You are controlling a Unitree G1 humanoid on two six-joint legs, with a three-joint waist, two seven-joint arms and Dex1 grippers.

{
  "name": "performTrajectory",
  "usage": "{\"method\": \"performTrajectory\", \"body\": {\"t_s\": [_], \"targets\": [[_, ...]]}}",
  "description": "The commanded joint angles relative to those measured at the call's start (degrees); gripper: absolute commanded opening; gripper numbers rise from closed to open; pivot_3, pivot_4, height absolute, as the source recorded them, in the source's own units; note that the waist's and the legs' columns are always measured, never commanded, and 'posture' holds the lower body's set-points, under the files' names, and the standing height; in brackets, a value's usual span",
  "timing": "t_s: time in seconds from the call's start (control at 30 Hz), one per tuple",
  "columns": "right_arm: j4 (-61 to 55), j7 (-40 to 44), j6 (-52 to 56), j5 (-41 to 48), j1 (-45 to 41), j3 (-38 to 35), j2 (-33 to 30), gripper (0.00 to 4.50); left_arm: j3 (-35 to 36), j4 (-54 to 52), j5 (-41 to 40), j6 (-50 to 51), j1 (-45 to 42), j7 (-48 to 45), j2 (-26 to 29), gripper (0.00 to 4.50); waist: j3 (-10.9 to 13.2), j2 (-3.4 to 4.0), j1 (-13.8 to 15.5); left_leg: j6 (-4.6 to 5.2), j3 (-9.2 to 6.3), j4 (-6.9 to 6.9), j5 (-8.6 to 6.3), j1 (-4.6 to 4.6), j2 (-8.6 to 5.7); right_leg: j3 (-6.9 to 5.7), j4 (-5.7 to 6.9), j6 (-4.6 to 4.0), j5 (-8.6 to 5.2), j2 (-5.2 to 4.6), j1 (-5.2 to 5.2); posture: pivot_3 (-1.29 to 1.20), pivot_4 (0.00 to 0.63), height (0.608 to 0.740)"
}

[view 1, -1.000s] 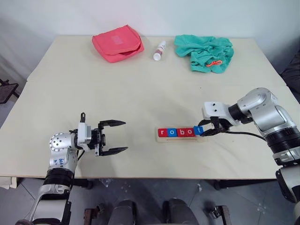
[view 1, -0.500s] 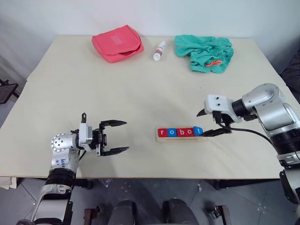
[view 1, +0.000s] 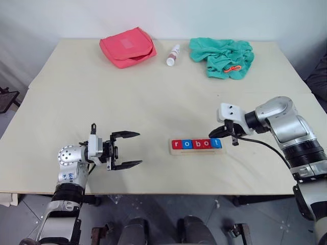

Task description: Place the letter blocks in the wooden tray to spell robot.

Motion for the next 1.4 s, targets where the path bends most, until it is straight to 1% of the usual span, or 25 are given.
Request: {"method": "performTrajectory", "body": {"t_s": [0.03,0.4,0.57,0.67,0.77,0.9,0.97,1.03,1.1,1.23,1.33,1.37,1.4], "targets": [[0.2,0.1,-1.4,-0.4,0.0,-0.3,-0.3,0.03,0.7,-2.5,-0.5,-0.1,0.9,-3.3,0.7,4.50,0.0,0.00,0.0,0.00,0.00,0.00,0.00,0.00,0.00,0.00,0.00,0.00,0.00,0.00,0.00,0.00,0.150,0.740],[0.3,0.8,-3.0,-1.8,1.8,-0.6,-1.6,0.03,0.7,-2.7,-0.2,0.0,0.9,-2.7,0.5,4.50,0.0,0.00,0.0,0.00,0.00,0.00,0.00,0.00,0.00,0.00,0.00,0.00,0.00,0.00,0.01,0.00,0.150,0.740],[-2.4,0.2,0.2,0.6,1.1,-2.7,-1.1,0.03,0.7,-2.2,-0.2,-0.1,0.4,-2.8,0.4,4.50,0.0,0.00,0.0,0.00,0.00,0.00,0.00,0.00,0.00,0.00,-0.01,0.00,0.00,0.00,0.01,0.00,0.150,0.740],[-6.0,0.1,3.2,3.4,2.1,-5.5,-2.4,0.03,0.7,-2.4,-0.2,0.0,0.5,-2.5,0.4,4.50,0.0,0.00,0.0,0.00,0.00,0.00,0.00,0.00,0.00,0.00,-0.01,0.00,0.00,0.00,0.01,0.00,0.150,0.740],[-9.6,-0.2,5.1,6.7,6.9,-9.9,-5.1,0.03,0.6,-3.1,-0.2,0.3,1.1,-2.2,0.3,4.50,0.0,0.00,0.4,0.00,-0.03,-0.01,0.00,0.00,0.00,-0.02,-0.03,0.00,0.00,0.00,0.03,0.00,0.150,0.740],[-12.3,-0.9,0.8,12.1,14.4,-17.5,-6.6,0.03,1.4,-4.3,-0.6,1.6,1.6,-0.4,0.3,4.50,0.0,-0.02,0.5,0.04,-0.19,-0.01,-0.03,-0.02,-0.13,-0.10,-0.05,0.01,0.01,-0.10,0.13,0.00,0.150,0.740],[-13.1,0.5,-0.4,17.0,19.5,-23.5,-7.4,0.38,2.2,-4.8,-0.5,2.3,1.6,1.5,0.4,4.50,0.0,-0.02,0.4,0.05,-0.17,-0.01,-0.02,-0.04,-0.13,-0.12,-0.14,0.02,0.01,-0.09,0.16,0.00,0.150,0.740],[-12.7,1.7,-3.4,19.6,24.0,-27.6,-8.2,0.82,3.0,-5.1,0.0,3.3,1.3,4.1,0.4,4.50,0.0,-0.02,0.5,0.04,-0.16,-0.02,-0.02,-0.04,-0.12,-0.13,-0.13,0.02,0.01,-0.06,0.17,0.00,0.150,0.740],[-11.8,2.4,-5.6,21.2,27.4,-30.3,-8.5,1.49,3.6,-5.3,0.6,4.2,1.0,6.3,0.5,4.50,0.0,-0.03,0.5,0.04,-0.16,-0.02,-0.02,-0.02,-0.12,-0.13,-0.14,0.02,0.01,-0.04,0.21,0.00,0.150,0.740],[-7.9,4.7,-12.8,21.9,31.8,-32.6,-9.1,2.88,5.1,-5.2,0.9,5.2,0.2,9.0,0.6,4.50,0.0,-0.04,0.2,0.05,-0.03,-0.02,-0.02,0.07,-0.09,-0.04,-0.17,0.03,0.01,-0.01,0.24,0.00,0.150,0.740],[-3.1,7.9,-18.6,22.1,31.9,-32.6,-9.4,3.91,5.9,-4.2,1.9,5.9,-1.1,11.9,1.2,4.50,0.0,-0.05,0.2,0.05,0.03,-0.02,-0.02,0.11,-0.08,0.02,-0.17,0.03,0.01,0.00,0.25,0.00,0.150,0.740],[-1.0,8.4,-20.4,21.7,31.5,-32.4,-9.7,4.19,6.3,-4.1,1.4,6.2,-1.5,11.2,1.3,4.50,0.0,-0.06,0.3,0.05,0.03,-0.02,-0.02,0.11,-0.09,0.02,-0.17,0.03,0.01,0.00,0.25,0.00,0.150,0.740],[0.7,9.2,-21.0,23.7,31.1,-32.0,-9.9,4.47,6.7,-4.0,0.9,6.9,-1.9,11.1,1.6,4.50,0.0,-0.06,0.4,0.05,0.02,-0.01,-0.02,0.11,-0.08,0.01,-0.17,0.03,0.01,-0.01,0.25,0.00,0.150,0.740]]}}
